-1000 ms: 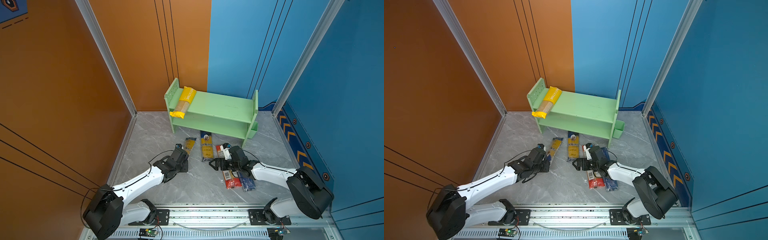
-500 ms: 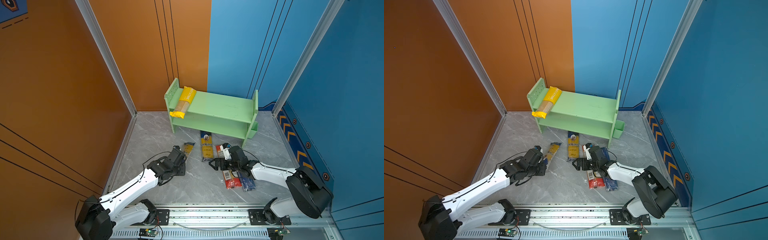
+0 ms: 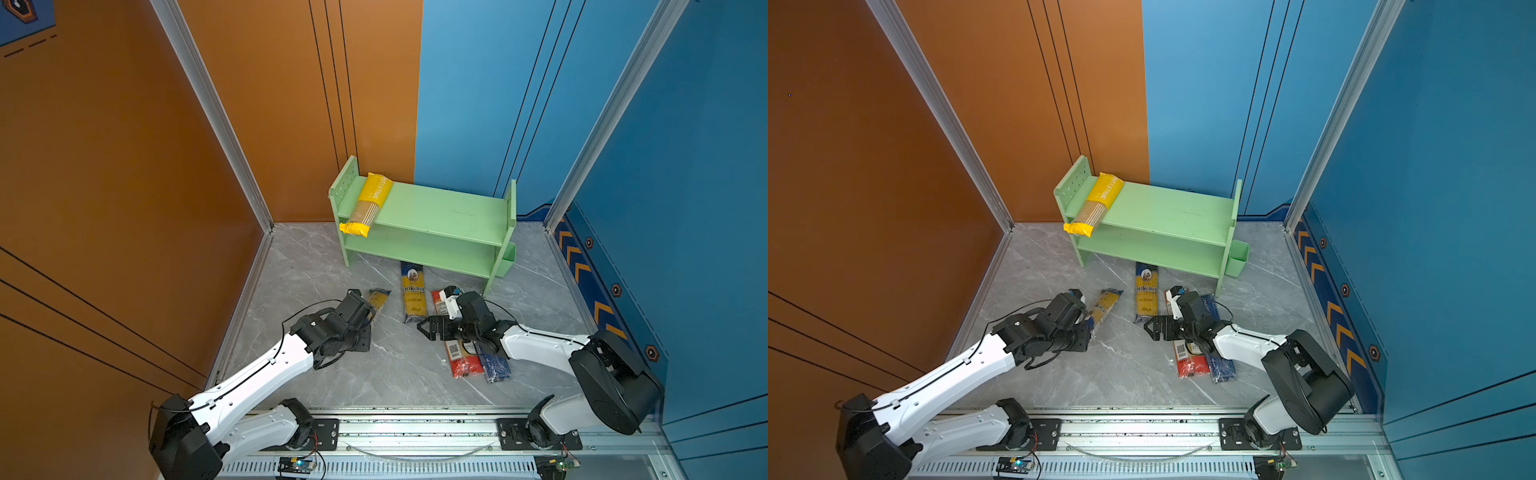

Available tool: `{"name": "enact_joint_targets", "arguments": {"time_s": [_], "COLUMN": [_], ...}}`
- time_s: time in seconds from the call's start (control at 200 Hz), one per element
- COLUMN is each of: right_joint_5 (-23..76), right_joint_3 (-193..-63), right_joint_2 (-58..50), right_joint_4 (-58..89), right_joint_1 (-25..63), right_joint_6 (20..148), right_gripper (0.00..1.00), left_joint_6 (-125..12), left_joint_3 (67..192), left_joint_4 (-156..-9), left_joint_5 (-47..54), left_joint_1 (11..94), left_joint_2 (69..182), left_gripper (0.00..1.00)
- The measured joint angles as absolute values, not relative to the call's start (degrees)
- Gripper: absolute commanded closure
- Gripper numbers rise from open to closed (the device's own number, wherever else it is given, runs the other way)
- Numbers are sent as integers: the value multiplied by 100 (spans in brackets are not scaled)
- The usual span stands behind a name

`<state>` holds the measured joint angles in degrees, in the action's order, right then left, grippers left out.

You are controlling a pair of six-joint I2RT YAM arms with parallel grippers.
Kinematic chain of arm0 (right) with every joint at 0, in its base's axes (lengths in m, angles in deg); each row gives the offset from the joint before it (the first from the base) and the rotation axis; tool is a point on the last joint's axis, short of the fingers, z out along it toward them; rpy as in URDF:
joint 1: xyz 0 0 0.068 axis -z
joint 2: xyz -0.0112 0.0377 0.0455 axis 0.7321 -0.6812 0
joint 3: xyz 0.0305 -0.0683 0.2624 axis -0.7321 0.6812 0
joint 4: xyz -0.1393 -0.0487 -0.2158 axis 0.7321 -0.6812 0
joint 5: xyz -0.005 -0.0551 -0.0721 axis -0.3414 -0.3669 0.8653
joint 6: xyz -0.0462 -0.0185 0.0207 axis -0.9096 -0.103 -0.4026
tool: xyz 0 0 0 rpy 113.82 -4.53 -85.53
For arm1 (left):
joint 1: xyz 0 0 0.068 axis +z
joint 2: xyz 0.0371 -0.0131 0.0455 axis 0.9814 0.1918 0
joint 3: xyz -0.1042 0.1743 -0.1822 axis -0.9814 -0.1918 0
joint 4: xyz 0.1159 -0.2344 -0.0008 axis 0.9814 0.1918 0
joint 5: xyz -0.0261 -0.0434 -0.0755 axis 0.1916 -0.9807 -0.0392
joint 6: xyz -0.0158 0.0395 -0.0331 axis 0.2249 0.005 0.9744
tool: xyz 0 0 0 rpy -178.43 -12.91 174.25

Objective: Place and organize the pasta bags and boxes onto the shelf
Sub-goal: 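Lift the ankara pack with the left gripper and pull it toward the robot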

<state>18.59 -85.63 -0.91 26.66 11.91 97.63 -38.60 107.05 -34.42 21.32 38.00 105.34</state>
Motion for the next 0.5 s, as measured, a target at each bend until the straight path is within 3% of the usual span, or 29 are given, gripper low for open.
{"name": "enact_joint_targets", "arguments": {"time_s": [0.501], "right_joint_5": [1857], "right_joint_3": [-8582], "right_joint_2": [-146], "right_joint_4": [2716], "right_joint_1": [1182], "right_joint_6": [9763], "right_gripper": [0], "left_joint_6": [-3880], "left_joint_3": [11323], "left_joint_4": [-2931], "left_joint_5": [2325], "left_joint_1": [3596], "left_joint_2": [10289], "left_gripper": [100]}}
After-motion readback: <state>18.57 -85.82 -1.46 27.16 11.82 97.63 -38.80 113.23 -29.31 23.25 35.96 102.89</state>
